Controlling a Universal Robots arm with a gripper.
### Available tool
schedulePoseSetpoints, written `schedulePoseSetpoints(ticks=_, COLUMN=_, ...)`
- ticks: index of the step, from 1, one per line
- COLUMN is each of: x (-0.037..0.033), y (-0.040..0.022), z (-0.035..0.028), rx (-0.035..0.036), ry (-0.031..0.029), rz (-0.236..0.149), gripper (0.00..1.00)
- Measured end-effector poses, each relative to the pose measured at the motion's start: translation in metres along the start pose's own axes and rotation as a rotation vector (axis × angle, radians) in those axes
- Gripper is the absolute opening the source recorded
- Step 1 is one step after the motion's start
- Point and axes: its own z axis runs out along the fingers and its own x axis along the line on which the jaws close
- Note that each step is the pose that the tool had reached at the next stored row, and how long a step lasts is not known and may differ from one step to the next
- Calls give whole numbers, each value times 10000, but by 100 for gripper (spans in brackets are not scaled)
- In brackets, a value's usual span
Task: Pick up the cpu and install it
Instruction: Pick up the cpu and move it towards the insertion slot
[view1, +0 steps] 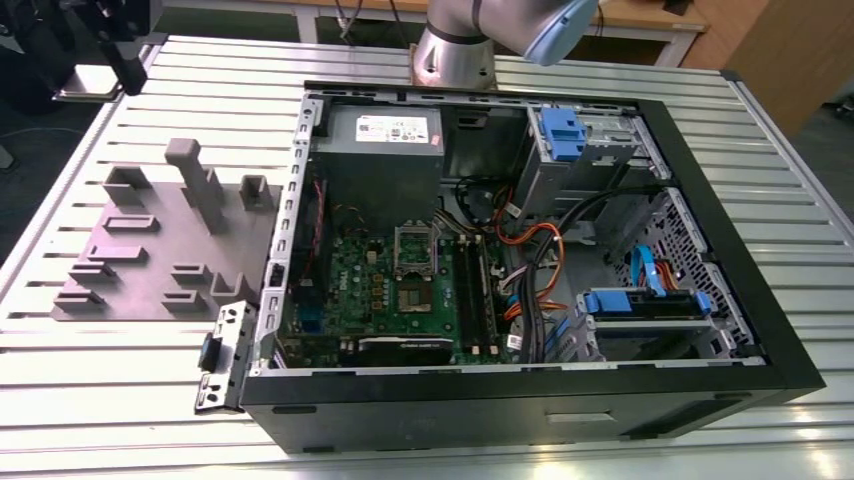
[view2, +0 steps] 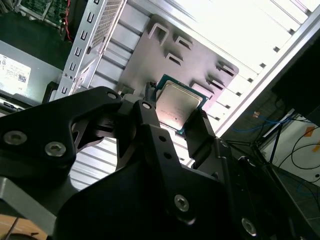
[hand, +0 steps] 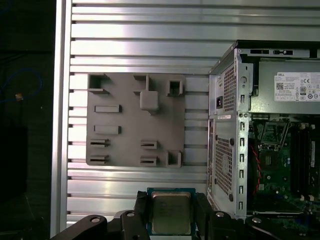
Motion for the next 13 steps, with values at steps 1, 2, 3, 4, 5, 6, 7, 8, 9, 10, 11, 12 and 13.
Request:
schedulePoseSetpoints(ticks=1, x=0, y=0, z=0, rx=0, ry=0, rz=1, gripper=47)
schedulePoseSetpoints(ticks=2, x=0, y=0, z=0, rx=0, ry=0, rz=1, gripper=47)
schedulePoseSetpoints(ticks=3, x=-2, y=-5, z=0, rx=1, ry=1, rz=-1, gripper=47)
schedulePoseSetpoints(ticks=4, x=-3, y=-13, z=1, rx=1, ry=1, rz=-2, gripper=47)
schedulePoseSetpoints(ticks=5, x=-2, y=-25, z=2, rx=1, ry=1, rz=-1, gripper=47)
schedulePoseSetpoints(ticks=6, x=-2, y=-41, z=3, rx=1, ry=0, rz=0, gripper=47)
schedulePoseSetpoints(ticks=7, x=-1, y=-60, z=4, rx=1, ry=0, rz=0, gripper=47)
schedulePoseSetpoints(ticks=8, x=-1, y=-78, z=4, rx=1, ry=0, rz=0, gripper=47)
schedulePoseSetpoints(ticks=9, x=-1, y=-96, z=4, rx=1, ry=0, rz=0, gripper=47)
schedulePoseSetpoints(ticks=10, x=-1, y=-111, z=5, rx=1, ry=1, rz=-1, gripper=47)
schedulePoseSetpoints(ticks=11, x=-2, y=-121, z=6, rx=2, ry=1, rz=0, gripper=47)
schedulePoseSetpoints(ticks=12, x=-4, y=-128, z=7, rx=1, ry=0, rz=-1, gripper=47)
schedulePoseSetpoints(ticks=13, x=-8, y=-132, z=8, rx=0, ry=-1, rz=-1, gripper=47)
